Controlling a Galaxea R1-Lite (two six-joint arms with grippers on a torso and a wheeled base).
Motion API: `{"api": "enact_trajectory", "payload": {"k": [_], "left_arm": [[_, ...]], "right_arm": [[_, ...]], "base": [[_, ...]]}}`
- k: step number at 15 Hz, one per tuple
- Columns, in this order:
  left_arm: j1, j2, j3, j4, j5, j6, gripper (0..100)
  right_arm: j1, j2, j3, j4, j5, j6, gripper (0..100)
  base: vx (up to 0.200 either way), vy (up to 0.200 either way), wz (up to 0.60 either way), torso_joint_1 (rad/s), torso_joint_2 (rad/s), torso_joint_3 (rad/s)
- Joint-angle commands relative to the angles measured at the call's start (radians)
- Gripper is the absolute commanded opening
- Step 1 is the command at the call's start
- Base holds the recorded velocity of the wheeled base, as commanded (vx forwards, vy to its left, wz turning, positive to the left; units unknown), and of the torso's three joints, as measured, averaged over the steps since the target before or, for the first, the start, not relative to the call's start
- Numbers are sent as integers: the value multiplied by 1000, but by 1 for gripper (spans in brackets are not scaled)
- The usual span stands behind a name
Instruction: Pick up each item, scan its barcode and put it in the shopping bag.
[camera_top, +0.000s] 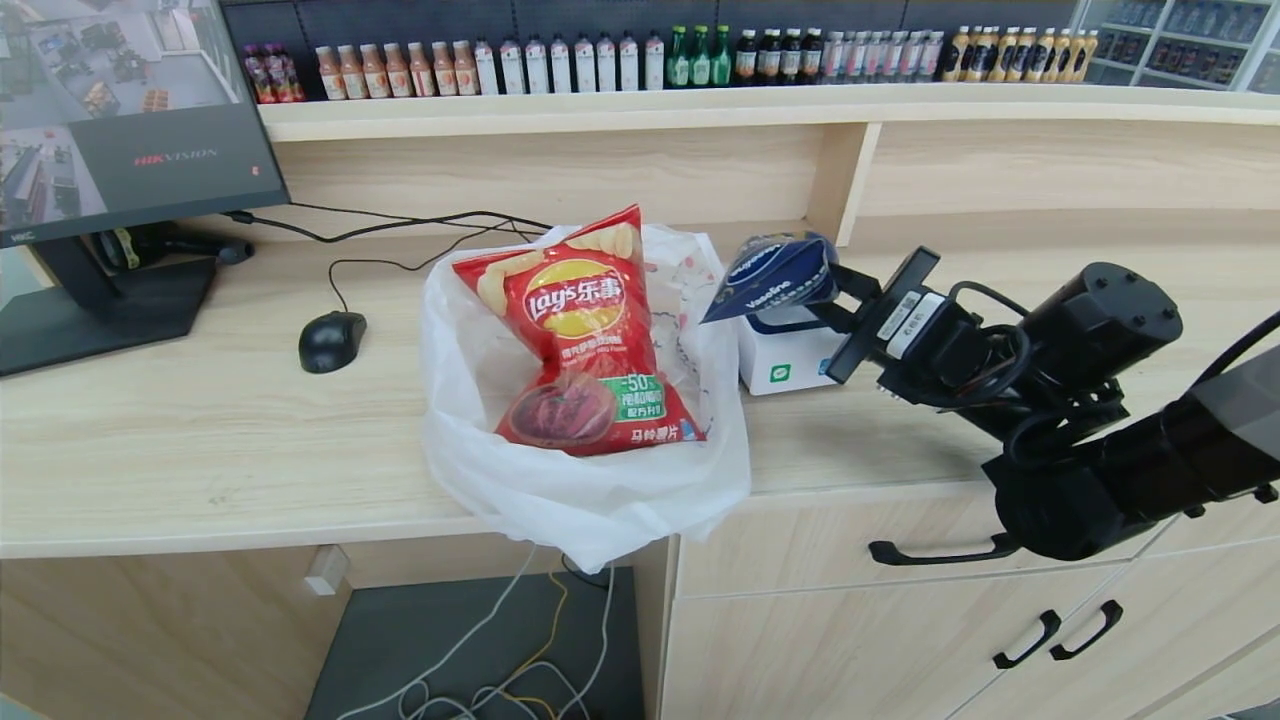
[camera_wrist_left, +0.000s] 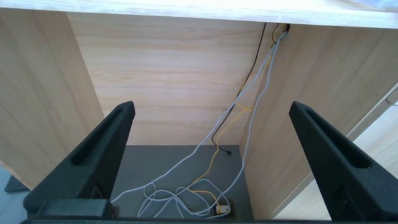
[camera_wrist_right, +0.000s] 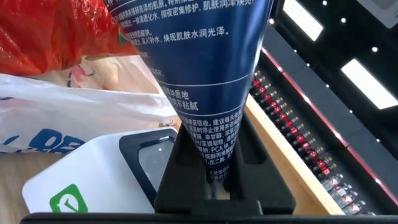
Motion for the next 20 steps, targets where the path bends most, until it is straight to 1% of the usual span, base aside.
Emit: {"api": "enact_trajectory", "payload": {"k": [1, 5, 8, 10, 13, 16, 18, 19, 20], "left_arm": [[1, 0, 0, 0, 0, 0, 100], [0, 0, 0, 0, 0, 0, 100], [0, 0, 0, 0, 0, 0, 100], [1, 0, 0, 0, 0, 0, 100], [0, 0, 0, 0, 0, 0, 100], [1, 0, 0, 0, 0, 0, 100], [0, 0, 0, 0, 0, 0, 100], [1, 0, 0, 0, 0, 0, 100], [0, 0, 0, 0, 0, 0, 100]], "right_arm": [[5, -3, 3, -2, 0, -2, 0], [12, -2, 1, -2, 0, 1, 0], [48, -6, -2, -2, -1, 0, 0], [55, -14, -3, -2, -1, 1, 0], [81, -65, -2, -2, -27, 29, 0], [113, -140, 17, -2, -101, 69, 0], [145, -174, 23, -2, -182, 107, 0], [194, -192, 29, -2, -273, 162, 0], [223, -200, 27, -2, -326, 204, 0]], "base": [[0, 0, 0, 0, 0, 0], [0, 0, 0, 0, 0, 0], [0, 0, 0, 0, 0, 0], [0, 0, 0, 0, 0, 0], [0, 0, 0, 0, 0, 0], [0, 0, 0, 0, 0, 0], [0, 0, 0, 0, 0, 0], [0, 0, 0, 0, 0, 0], [0, 0, 0, 0, 0, 0]]}}
